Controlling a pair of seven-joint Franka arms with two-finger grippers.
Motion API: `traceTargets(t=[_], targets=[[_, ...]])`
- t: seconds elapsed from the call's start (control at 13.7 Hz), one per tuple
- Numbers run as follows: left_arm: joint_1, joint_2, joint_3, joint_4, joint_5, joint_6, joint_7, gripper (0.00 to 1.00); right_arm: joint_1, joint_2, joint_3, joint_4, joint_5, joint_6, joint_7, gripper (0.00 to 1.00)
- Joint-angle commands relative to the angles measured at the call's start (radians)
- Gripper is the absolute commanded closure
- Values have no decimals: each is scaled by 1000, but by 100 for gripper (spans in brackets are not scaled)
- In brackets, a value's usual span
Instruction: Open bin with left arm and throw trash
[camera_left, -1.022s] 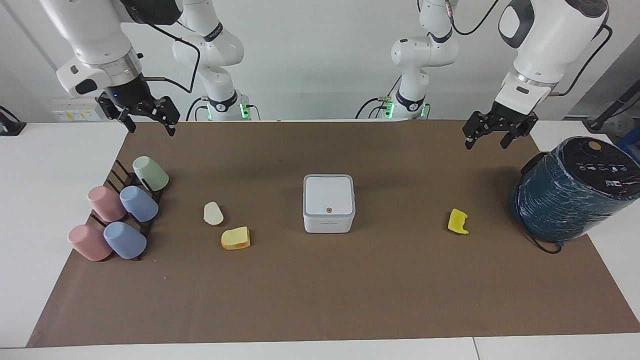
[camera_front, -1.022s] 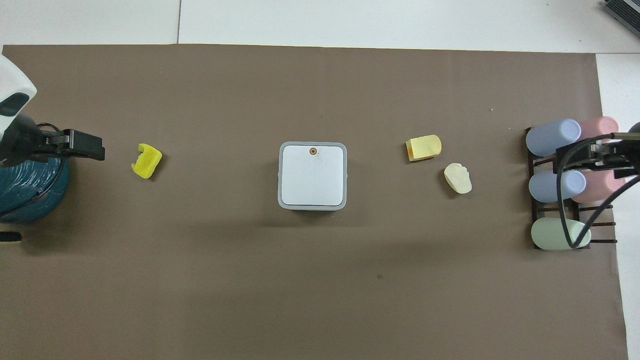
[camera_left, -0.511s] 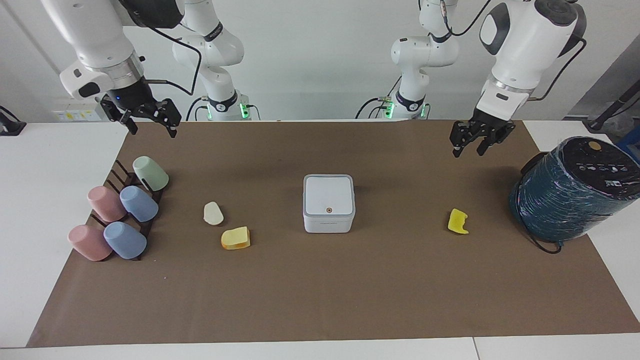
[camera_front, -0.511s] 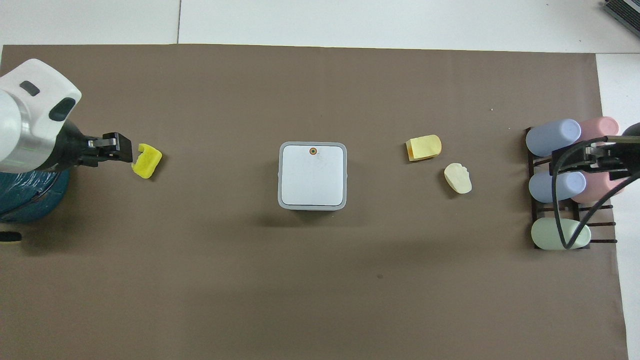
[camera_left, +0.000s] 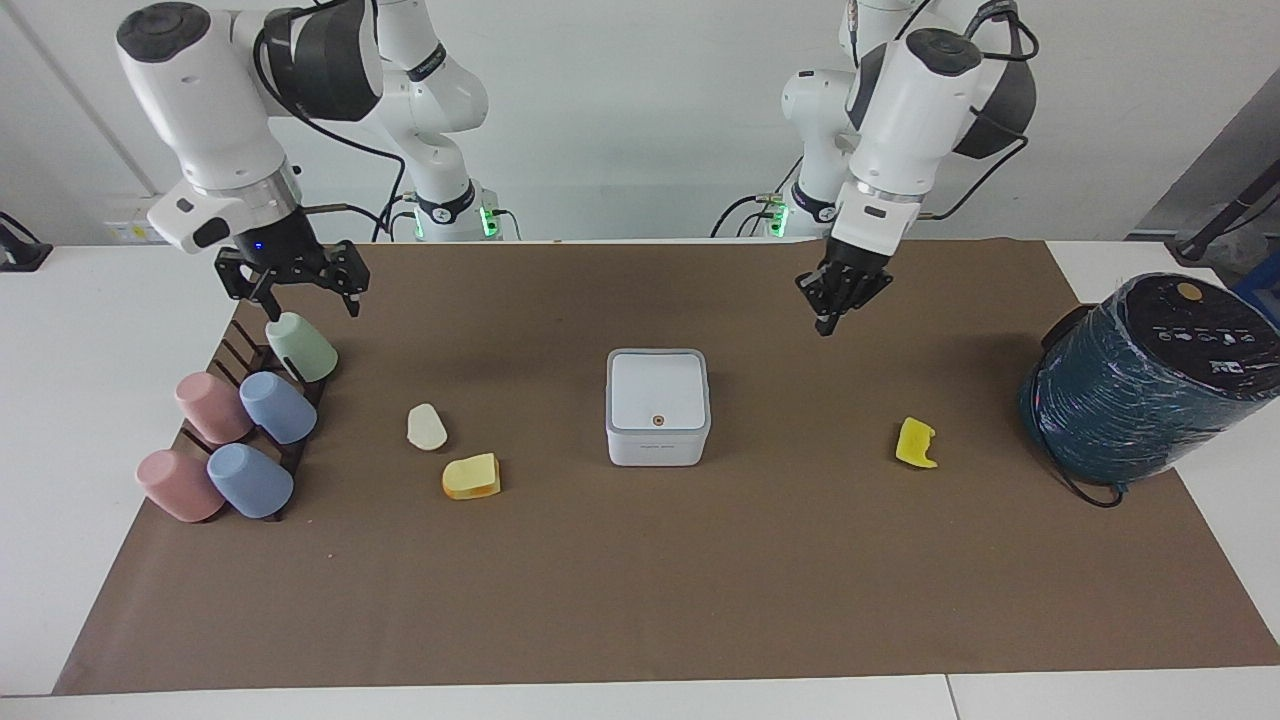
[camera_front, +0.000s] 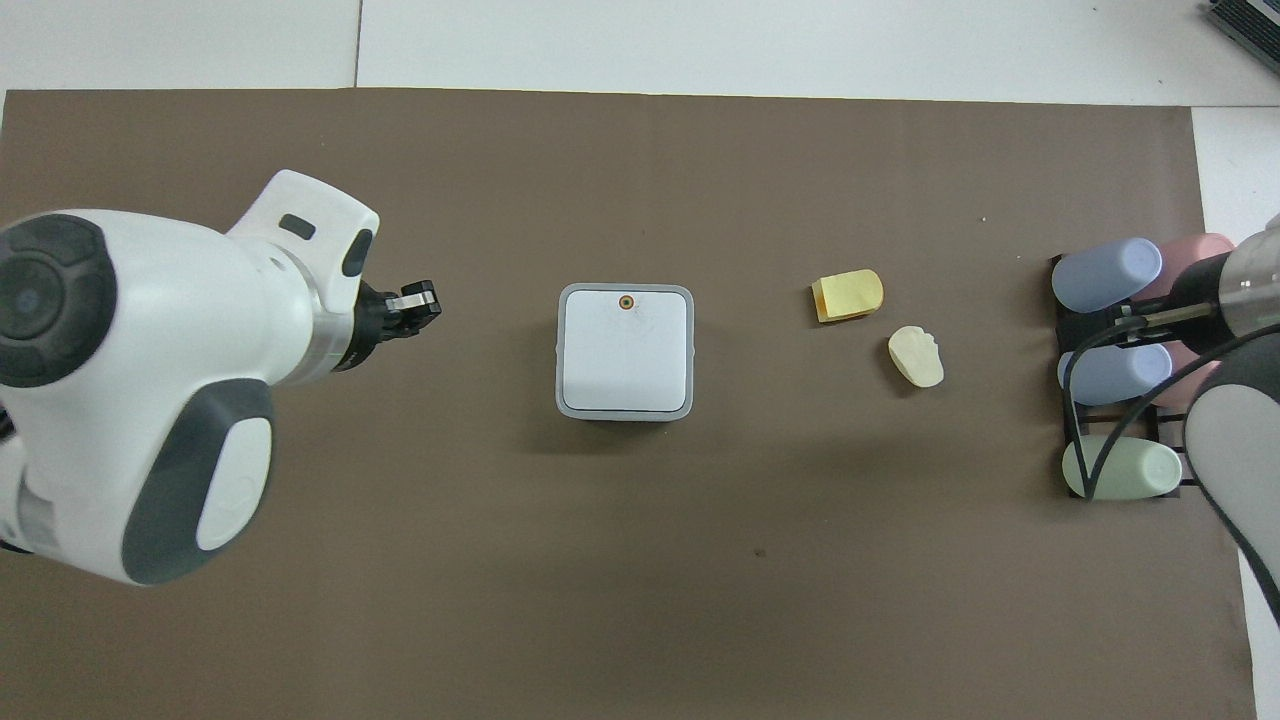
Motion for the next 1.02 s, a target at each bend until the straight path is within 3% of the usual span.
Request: traceTargets(t=[0.0, 0.37, 0.66, 0.88, 0.95], targets=[[-90, 73, 18, -25, -16, 169, -123, 100, -13, 54, 10, -77, 7, 109, -125, 0], [-176, 165, 18, -22, -117, 372, -148, 100, 4, 239, 11, -118, 107, 322, -347, 0], [-207, 217, 18, -10, -160, 461, -146, 100, 44, 270, 20, -224, 133, 476, -357, 0], [-211, 280, 18, 31, -160, 476, -149, 100, 68, 272, 20, -246, 134, 493, -353, 0], [-208, 282, 18, 31, -160, 479, -148, 100, 71, 276, 19, -253, 134, 510, -350, 5]])
